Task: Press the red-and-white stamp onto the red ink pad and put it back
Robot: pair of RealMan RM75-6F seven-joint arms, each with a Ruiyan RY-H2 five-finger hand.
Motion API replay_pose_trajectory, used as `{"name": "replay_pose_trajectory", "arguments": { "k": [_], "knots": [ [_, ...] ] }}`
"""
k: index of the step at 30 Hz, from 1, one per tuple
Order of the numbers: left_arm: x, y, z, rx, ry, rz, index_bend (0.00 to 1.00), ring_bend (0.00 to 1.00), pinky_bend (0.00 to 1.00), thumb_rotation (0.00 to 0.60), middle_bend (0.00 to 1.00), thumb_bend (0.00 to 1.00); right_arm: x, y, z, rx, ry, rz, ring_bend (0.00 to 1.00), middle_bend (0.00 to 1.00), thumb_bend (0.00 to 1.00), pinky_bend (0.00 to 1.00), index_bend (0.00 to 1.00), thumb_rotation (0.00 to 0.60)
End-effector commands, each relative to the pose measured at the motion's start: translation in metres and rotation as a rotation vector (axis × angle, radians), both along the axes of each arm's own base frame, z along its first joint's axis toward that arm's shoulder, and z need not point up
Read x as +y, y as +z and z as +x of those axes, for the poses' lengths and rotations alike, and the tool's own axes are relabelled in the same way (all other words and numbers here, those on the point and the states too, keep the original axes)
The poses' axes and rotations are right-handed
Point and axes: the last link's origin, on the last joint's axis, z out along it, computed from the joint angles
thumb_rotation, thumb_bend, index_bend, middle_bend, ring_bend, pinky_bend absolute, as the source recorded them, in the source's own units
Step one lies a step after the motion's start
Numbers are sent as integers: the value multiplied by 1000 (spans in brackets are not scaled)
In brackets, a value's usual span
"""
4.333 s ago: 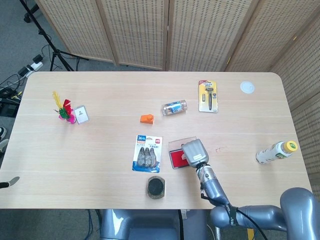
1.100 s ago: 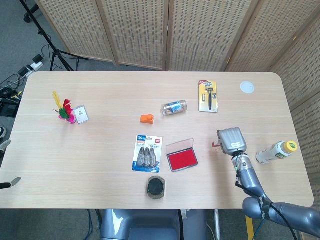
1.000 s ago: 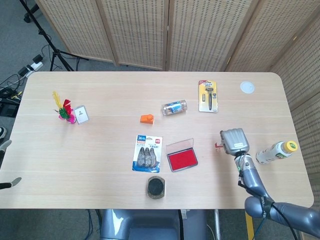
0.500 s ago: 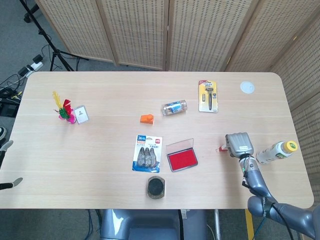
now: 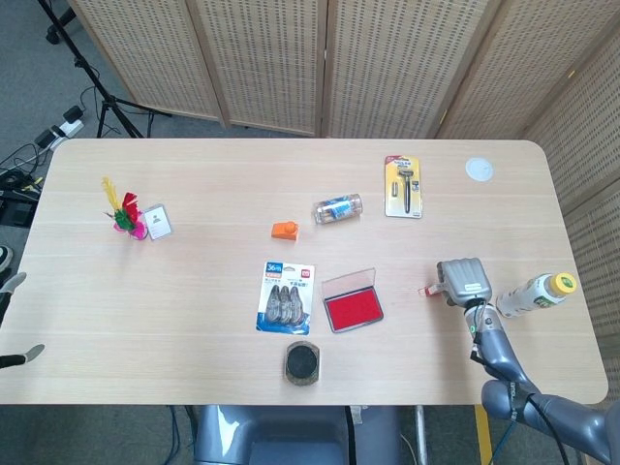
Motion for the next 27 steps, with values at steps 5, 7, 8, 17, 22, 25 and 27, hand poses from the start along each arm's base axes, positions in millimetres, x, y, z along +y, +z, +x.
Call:
{"name": "replay_pose_trajectory", "arguments": {
  "k": [5, 7, 8, 17, 22, 25, 27],
  "knots": [
    [0, 0, 1, -3, -5, 2, 0, 0, 0, 600, 0, 51, 2, 1, 2, -5, 6, 8, 974, 912, 363, 1000, 502, 600],
    [0, 0, 0, -2, -5, 2, 0, 0, 0, 600, 0, 51, 2, 1, 3, -6, 9, 6, 975, 912, 363, 1000, 499, 600],
    [0, 0, 1, -3, -5, 2, 0, 0, 0, 600, 0, 51, 2, 2, 3, -6, 10, 5, 975, 912, 363, 1000, 499, 600],
    [-1, 2, 1, -7, -8, 4, 0, 0, 0, 600, 0, 52, 6, 15, 10, -7, 43, -12, 974, 905, 363, 1000, 449, 600],
    [-3, 3, 2, -12, -14, 9, 0, 0, 0, 600, 0, 52, 16, 43, 30, -65, 128, -57, 971, 851, 363, 1000, 385, 600],
    [-4, 5, 2, -15, -18, 13, 0, 0, 0, 600, 0, 52, 26, 61, 38, -99, 157, -72, 877, 707, 353, 999, 275, 600],
    [-5, 6, 3, -18, -22, 17, 0, 0, 0, 600, 0, 52, 35, 77, 43, -128, 170, -80, 702, 540, 288, 933, 186, 600]
  ]
}}
